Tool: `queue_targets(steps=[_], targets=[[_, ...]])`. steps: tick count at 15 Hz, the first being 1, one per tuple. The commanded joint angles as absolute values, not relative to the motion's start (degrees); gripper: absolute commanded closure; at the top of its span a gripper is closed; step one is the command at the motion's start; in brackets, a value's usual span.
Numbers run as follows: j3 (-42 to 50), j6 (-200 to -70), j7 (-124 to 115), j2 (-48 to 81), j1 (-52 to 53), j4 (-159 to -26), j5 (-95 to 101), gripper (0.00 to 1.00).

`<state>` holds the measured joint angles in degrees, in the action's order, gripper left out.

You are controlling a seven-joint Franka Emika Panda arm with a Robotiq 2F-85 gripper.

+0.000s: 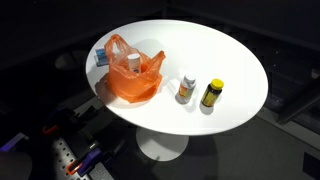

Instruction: Put the white pill bottle in the plastic bag

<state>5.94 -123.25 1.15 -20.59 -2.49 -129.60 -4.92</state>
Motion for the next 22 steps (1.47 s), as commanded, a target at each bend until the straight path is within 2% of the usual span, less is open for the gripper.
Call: queue_targets(steps=[1,11,22], targets=[[5.57,-118.74,-5.44,-11.92,-5.14,-121.18,-3.25,0.0],[7.33,-111.34,-20.66,2.63,-7.93,-112.87,-3.23,0.0],[8.35,-111.89,-20.55,4.53,-8.16,-113.34,-3.65,0.0]])
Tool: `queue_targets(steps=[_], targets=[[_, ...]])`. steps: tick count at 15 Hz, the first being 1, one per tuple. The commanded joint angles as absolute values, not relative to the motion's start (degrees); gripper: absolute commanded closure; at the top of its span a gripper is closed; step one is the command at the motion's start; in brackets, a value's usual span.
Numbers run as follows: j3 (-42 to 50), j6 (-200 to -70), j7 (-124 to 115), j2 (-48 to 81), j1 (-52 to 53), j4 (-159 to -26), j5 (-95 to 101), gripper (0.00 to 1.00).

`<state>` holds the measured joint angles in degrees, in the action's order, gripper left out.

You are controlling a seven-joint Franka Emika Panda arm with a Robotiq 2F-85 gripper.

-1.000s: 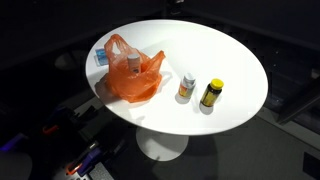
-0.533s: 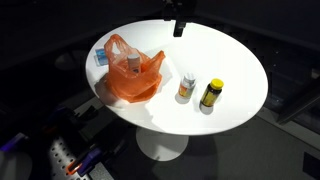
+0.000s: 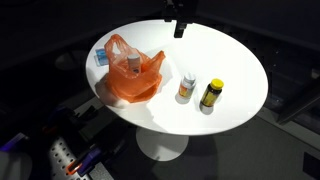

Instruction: Put the white pill bottle in the plastic bag

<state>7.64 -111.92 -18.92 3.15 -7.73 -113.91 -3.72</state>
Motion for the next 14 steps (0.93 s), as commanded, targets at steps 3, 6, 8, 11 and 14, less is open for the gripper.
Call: queue_targets(steps=[3,6,8,11,14], targets=[[9.58,-114.08,-22.32,6.4,-8.59,-113.68,-3.76,0.0],[10.48,-118.63,-24.03,9.09,-8.57,-113.81,-2.54,0.0],[10.72,-121.22,-24.68,11.5,-8.2,-113.36,-1.7,0.0],[11.06,-124.76,-26.12,14.84,-7.76,-113.21,-0.17,0.0],[11.65,-127.4,-28.05,17.56,-7.31,-113.29,1.41,0.0]])
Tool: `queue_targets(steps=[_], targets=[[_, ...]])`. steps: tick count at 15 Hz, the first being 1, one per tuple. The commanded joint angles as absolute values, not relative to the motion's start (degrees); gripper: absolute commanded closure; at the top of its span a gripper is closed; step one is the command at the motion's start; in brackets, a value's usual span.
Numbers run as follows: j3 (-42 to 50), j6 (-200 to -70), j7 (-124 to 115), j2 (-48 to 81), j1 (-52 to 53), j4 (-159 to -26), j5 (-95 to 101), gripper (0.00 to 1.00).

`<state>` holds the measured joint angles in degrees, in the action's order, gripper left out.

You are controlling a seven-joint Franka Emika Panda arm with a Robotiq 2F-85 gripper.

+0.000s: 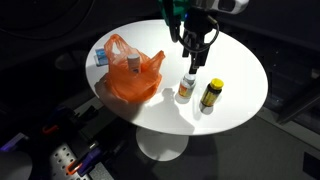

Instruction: Put the white pill bottle in the plastic bag

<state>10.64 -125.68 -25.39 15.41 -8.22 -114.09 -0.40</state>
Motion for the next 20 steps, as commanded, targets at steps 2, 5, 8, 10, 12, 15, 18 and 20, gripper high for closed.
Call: queue_targets(steps=[2,5,8,10,12,15,18,20], targets=[[11.74,-128.14,-28.14,19.03,-7.32,-113.17,1.23,0.0],[12.13,-128.65,-28.77,20.48,-7.02,-112.98,1.39,0.0],[12.52,-128.74,-28.98,21.37,-6.68,-112.66,1.61,0.0],[12.81,-128.69,-29.12,21.83,-6.39,-112.4,1.66,0.02],[13.05,-128.66,-29.33,22.1,-6.13,-112.25,1.8,0.27],[13.28,-128.67,-29.58,22.38,-5.87,-112.08,1.9,0.46],[13.32,-129.04,-29.63,22.02,-5.7,-112.26,2.02,0.71],[13.26,-129.08,-29.52,20.84,-5.32,-112.91,2.31,0.81]])
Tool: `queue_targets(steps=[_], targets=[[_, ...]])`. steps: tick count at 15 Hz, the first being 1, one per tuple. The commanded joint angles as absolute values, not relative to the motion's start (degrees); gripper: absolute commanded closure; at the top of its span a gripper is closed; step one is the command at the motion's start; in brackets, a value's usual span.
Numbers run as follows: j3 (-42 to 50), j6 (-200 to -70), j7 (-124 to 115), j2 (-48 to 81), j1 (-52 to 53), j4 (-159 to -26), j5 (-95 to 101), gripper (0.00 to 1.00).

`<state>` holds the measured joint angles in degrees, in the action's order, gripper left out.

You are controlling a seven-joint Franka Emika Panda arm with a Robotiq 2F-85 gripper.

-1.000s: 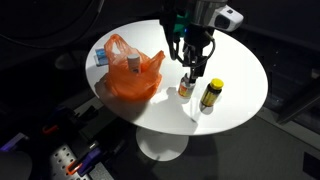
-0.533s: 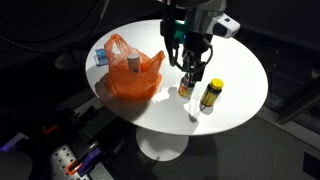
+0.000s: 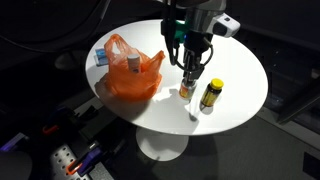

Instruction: Put the white pill bottle in the plastic bag

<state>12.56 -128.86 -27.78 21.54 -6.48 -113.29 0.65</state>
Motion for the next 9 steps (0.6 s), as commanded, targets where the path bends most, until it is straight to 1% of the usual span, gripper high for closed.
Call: queue_targets(steps=[1,9], targets=[[13.21,-129.01,-29.61,20.04,-4.93,-113.35,2.61,0.81],[11.89,-125.95,-34.98,10.07,1.12,-115.36,12.01,0.81]])
